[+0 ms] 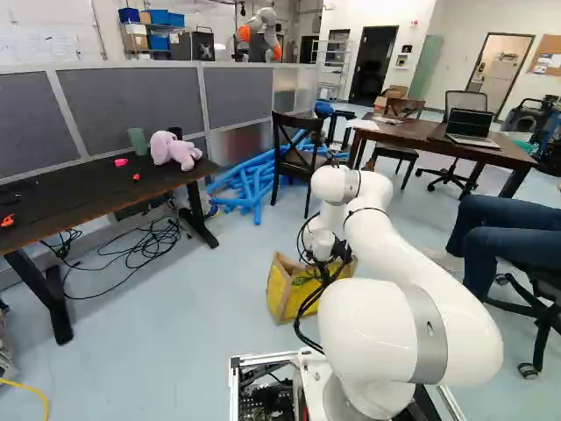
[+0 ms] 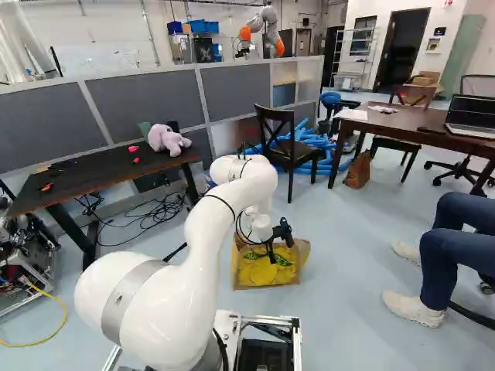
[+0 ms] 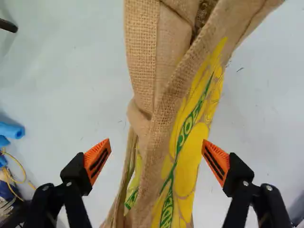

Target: Pick up the bag on the ground and place it on the table

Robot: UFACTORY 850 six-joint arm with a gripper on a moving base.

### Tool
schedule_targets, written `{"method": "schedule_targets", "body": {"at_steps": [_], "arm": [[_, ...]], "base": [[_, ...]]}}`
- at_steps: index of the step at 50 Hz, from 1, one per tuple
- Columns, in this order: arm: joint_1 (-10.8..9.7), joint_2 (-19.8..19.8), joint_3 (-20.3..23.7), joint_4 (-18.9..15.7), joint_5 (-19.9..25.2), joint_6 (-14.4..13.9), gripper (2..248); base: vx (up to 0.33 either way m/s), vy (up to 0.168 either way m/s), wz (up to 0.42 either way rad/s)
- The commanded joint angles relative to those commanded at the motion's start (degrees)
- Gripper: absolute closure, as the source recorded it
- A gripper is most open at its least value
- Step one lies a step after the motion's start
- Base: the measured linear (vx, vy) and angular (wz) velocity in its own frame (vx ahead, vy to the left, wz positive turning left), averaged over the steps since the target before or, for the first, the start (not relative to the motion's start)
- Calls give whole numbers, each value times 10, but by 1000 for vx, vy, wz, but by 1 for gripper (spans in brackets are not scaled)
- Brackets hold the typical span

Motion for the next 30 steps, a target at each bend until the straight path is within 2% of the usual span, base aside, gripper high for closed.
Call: {"method": "schedule_targets", "body": {"at_steps": [3, 4, 8, 9, 13, 14, 19, 20, 24, 25, 29, 30], "arm": [[0, 0, 0, 0, 0, 0, 3], [0, 0, 0, 0, 0, 0, 23], [0, 0, 0, 0, 0, 0, 23], [0, 0, 0, 0, 0, 0, 61], [0, 0, 0, 0, 0, 0, 61], [0, 0, 0, 0, 0, 0, 98], [0, 0, 0, 0, 0, 0, 98], [0, 0, 0, 0, 0, 0, 135], [0, 0, 0, 0, 0, 0, 135], [0, 0, 0, 0, 0, 0, 172], [0, 0, 0, 0, 0, 0, 172], [0, 0, 0, 0, 0, 0, 209]], "base": [[0, 0, 0], [0, 0, 0], [0, 0, 0], [0, 0, 0], [0, 0, 0], [0, 0, 0], [0, 0, 0], [0, 0, 0], [0, 0, 0], [0, 0, 0], [0, 0, 0], [0, 0, 0]]}}
